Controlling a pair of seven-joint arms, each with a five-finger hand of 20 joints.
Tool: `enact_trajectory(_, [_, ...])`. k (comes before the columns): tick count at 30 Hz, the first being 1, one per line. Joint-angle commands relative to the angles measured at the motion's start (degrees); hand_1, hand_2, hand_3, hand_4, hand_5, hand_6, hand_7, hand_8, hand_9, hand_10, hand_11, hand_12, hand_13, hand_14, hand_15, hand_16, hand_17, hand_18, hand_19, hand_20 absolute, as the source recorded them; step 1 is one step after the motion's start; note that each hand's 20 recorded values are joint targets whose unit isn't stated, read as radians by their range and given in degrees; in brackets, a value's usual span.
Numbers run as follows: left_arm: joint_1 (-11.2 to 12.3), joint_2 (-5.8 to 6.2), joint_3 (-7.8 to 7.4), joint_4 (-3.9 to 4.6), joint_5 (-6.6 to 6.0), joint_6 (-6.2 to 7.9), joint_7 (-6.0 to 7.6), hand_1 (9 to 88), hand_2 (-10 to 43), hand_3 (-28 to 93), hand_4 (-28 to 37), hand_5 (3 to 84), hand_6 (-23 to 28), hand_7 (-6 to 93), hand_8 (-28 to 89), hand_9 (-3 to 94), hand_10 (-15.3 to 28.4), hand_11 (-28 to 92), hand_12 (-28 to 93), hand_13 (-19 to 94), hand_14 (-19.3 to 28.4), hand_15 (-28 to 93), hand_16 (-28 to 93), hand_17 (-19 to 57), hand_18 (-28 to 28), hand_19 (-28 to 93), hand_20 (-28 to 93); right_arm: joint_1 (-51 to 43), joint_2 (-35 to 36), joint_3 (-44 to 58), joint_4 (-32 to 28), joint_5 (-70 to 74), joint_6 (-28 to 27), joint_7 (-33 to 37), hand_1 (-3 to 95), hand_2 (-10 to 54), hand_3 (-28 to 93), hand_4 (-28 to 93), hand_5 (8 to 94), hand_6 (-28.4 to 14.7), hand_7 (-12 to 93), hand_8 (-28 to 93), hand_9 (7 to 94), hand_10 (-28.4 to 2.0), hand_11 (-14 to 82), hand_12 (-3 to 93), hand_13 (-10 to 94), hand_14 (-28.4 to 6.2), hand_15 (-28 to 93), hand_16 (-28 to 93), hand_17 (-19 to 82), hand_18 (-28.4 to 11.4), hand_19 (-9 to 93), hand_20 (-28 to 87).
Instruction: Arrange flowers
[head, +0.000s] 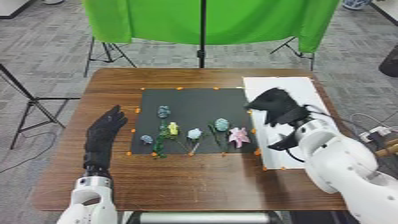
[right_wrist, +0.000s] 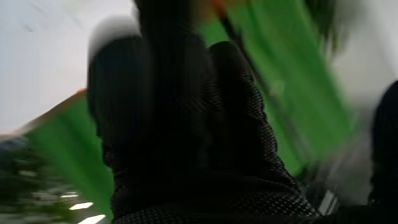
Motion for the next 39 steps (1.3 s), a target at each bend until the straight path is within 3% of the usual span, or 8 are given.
enact_trajectory(1, [1.3,-0.65,-0.28,0.11,1.32,-1.70,-1.18,27.4,-1.1,66,-22.9,41.3,3.6,12.4,-7,40.0,12.2,15,12,32,16.0,20,1,5.6,12.5,5,21,-18.2,-9.5,19.1,-0.6,36.5,3.8,-26.5,15.4,-2.3,68,-15,57.2,-3.2,12,-7,53.2,-17.4,6.8,15.5,42,-16.5,12,24,20,-15.5,16,29])
enact_trajectory(4, [1.2,-0.34,-0.08,0.08,1.14,-1.48,-0.82,27.2,-1.0,66,-23.1,41.8,3.3,12.6,-7,42.5,12.4,16,12,41,18.3,31,-2,0.7,13.6,4,18,-21.0,-13.2,20.1,-0.6,45.6,6.4,-34.0,14.8,-1.6,70,-15,57.4,-2.0,13,-8,56.3,-16.3,7.4,15.0,41,-14.9,11,20,22,-13.2,4,27])
enact_trajectory(8, [1.8,-0.26,-0.23,-0.28,0.77,-2.47,0.09,27.1,-0.9,66,-22.8,42.5,3.3,12.7,-7,44.7,12.7,17,12,46,18.9,40,-5,1.2,14.8,8,16,-24.9,-18.0,21.1,-0.7,45.8,7.8,-39.3,10.2,0.0,75,-16,57.4,-0.8,14,-8,56.9,-15.1,7.5,14.7,40,-12.5,12,16,21,-11.7,1,26])
enact_trajectory(14, [2.4,0.21,-0.33,-1.20,1.08,-2.62,0.95,27.2,-1.1,66,-22.8,42.9,3.5,12.8,-7,44.1,13.0,17,11,37,17.0,26,-1,6.3,14.1,11,20,-31.8,-22.0,25.4,-1.7,40.9,-2.2,-37.3,3.4,-1.4,79,-18,35.5,1.8,9,-8,37.5,-13.4,3.0,12.0,24,-9.8,5,9,14,-13.0,0,21])
enact_trajectory(22, [2.5,-0.73,-0.83,-2.42,3.98,-6.12,0.15,27.2,-1.1,66,-22.7,42.9,3.6,12.4,-7,43.8,13.1,17,11,37,16.9,25,-1,5.7,13.1,9,20,-29.9,-24.6,22.3,0.1,34.5,-5.6,-36.2,1.9,-2.3,78,-19,28.5,1.4,5,-7,32.1,-13.3,1.5,9.3,21,-9.6,3,7,12,-11.0,-1,18])
enact_trajectory(24, [2.5,-1.32,-1.10,-2.46,5.64,-7.49,-0.25,27.1,-1.1,66,-22.7,42.8,3.5,12.5,-7,43.6,12.9,17,11,36,16.9,25,-1,4.7,13.3,8,19,-28.7,-24.8,21.5,0.3,34.8,-5.2,-36.9,1.9,-2.1,78,-19,29.0,0.4,5,-7,32.4,-13.4,1.6,9.0,21,-8.9,3,7,12,-10.2,-1,17])
enact_trajectory(27, [2.1,-1.77,-1.02,-2.44,7.67,-7.80,-0.62,27.0,-1.2,66,-22.8,42.7,3.4,12.4,-7,43.5,12.8,16,12,36,17.0,25,-1,4.3,13.3,8,19,-27.4,-25.1,20.6,0.7,35.0,-4.4,-37.2,1.7,-2.0,78,-19,29.2,0.1,5,-7,32.6,-13.4,1.7,8.7,21,-8.6,3,6,12,-10.0,-1,17])
enact_trajectory(39, [1.4,-3.94,-0.89,-2.04,7.96,-8.30,-0.28,27.1,-1.3,66,-22.7,42.7,3.4,12.2,-7,43.5,12.6,16,12,36,16.9,24,0,4.0,13.1,7,19,-25.2,-26.2,18.8,1.4,35.3,-4.4,-37.1,1.4,-1.4,77,-19,30.9,-1.5,5,-7,34.3,-13.6,2.6,8.9,22,-9.7,5,6,13,-11.3,0,17])
